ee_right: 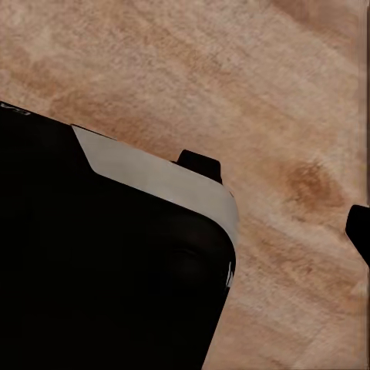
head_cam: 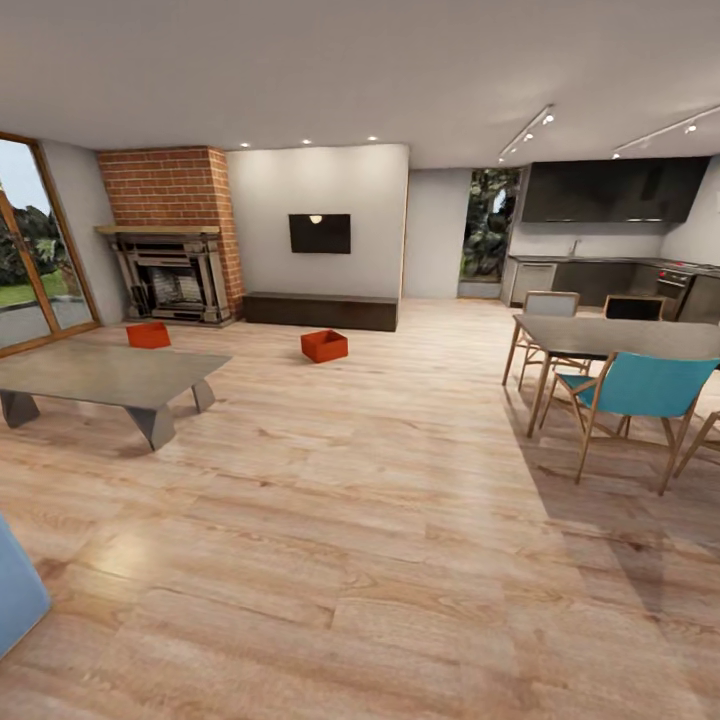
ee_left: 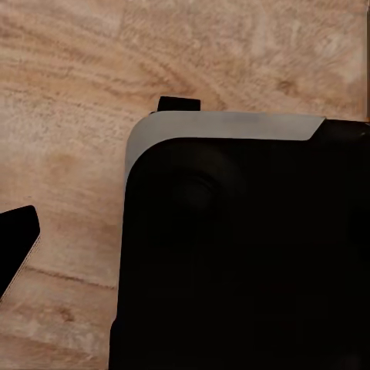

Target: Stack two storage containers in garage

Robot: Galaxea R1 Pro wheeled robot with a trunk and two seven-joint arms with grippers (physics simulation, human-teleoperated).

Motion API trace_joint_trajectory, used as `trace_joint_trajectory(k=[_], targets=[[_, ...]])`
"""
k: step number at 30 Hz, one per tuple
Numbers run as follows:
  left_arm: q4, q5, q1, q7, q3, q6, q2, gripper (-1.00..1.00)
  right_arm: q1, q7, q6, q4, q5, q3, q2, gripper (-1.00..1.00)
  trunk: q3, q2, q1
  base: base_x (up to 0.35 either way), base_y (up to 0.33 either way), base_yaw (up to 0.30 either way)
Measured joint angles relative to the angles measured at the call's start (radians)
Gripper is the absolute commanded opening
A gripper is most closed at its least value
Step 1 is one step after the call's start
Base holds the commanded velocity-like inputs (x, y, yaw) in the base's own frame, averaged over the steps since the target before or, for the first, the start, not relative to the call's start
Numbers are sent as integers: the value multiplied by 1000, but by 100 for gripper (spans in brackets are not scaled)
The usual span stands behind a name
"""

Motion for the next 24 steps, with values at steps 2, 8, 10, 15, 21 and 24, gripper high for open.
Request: trace_joint_trajectory(k=[2, 8, 10, 15, 21, 24], targets=[[0, 0, 0, 0, 0, 0, 0, 100, 0, 0, 0, 0, 0, 0, 0, 100, 0, 0, 0, 323, 0, 0], [0, 0, 0, 0, 0, 0, 1, 100, 0, 0, 1, 0, 0, 0, 0, 100, 0, 0, 0, 323, 0, 0], [0, 0, 0, 0, 0, 0, 1, 100, 0, 0, 1, 0, 0, 0, 0, 100, 0, 0, 0, 323, 0, 0], [-1, 0, 0, 0, 0, 0, 0, 100, 0, 0, 1, 0, 0, 0, 0, 100, 0, 0, 0, 323, 0, 0], [-1, 0, 0, 0, 0, 0, 0, 100, 0, 0, 1, 0, -1, 0, 0, 100, 0, 0, 0, 323, 0, 0], [0, 0, 0, 0, 0, 0, 0, 100, 0, 0, 1, 0, 0, 0, 0, 100, 0, 0, 0, 323, 0, 0]])
